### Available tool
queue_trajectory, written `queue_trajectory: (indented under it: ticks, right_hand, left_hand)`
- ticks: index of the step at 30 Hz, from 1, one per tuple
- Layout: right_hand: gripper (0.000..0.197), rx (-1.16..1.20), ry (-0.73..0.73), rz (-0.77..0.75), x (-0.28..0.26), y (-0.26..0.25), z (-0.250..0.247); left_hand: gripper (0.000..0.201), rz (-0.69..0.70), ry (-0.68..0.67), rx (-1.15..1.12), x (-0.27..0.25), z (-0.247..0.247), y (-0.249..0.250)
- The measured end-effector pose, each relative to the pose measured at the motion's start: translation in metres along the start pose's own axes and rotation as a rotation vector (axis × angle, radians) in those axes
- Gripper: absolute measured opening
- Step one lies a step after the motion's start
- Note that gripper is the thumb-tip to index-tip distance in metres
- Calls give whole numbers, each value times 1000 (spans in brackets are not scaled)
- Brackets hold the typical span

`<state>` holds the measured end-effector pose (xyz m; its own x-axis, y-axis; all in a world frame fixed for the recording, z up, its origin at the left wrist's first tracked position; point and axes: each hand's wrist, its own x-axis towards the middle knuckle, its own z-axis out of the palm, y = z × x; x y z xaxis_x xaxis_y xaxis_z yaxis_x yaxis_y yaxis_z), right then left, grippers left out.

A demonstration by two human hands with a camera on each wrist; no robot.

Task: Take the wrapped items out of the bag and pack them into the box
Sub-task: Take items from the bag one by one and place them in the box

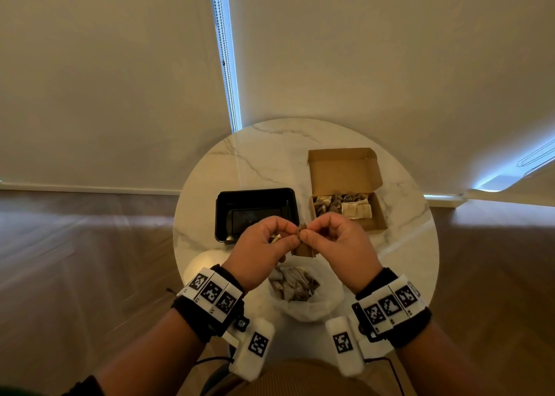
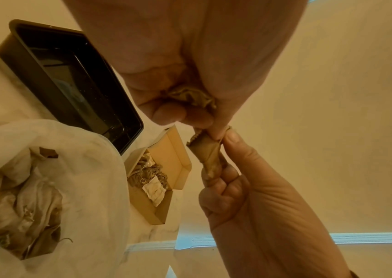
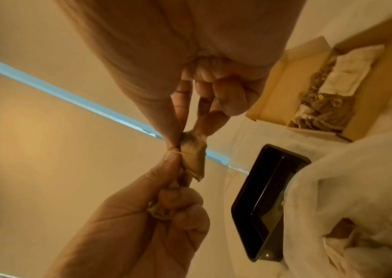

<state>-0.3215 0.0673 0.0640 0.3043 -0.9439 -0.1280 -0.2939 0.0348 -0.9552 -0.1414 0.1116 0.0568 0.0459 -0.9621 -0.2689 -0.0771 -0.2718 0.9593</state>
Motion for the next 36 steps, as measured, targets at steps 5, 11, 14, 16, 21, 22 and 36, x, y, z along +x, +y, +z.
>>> queue_trajectory:
  ticks: [5, 11, 14, 16, 21, 22, 36]
  right_hand:
    - [15, 96, 22, 43, -4, 11, 1]
    - [23, 42, 77, 123, -6, 37, 1]
    - [19, -47, 87, 144, -7, 51, -1]
    - [19, -71, 74, 149, -9, 59, -2]
    - [25, -66, 80, 158, -8, 73, -5]
    - [24, -60, 75, 156, -7, 73, -5]
    - [12, 250, -3, 203, -11, 81, -30]
  left_hand:
    - [9, -81, 0, -8, -1, 1, -5]
    - [38, -267, 25, -158, -5, 2, -7]
    - [40, -273, 10, -45, -5, 5, -5]
    - [41, -263, -10, 19, -5, 5, -6]
    - [45, -137, -91, 202, -1, 10, -14]
    - [47, -137, -79, 165, -1, 11, -15]
    - [9, -179, -56, 144, 19, 53, -13]
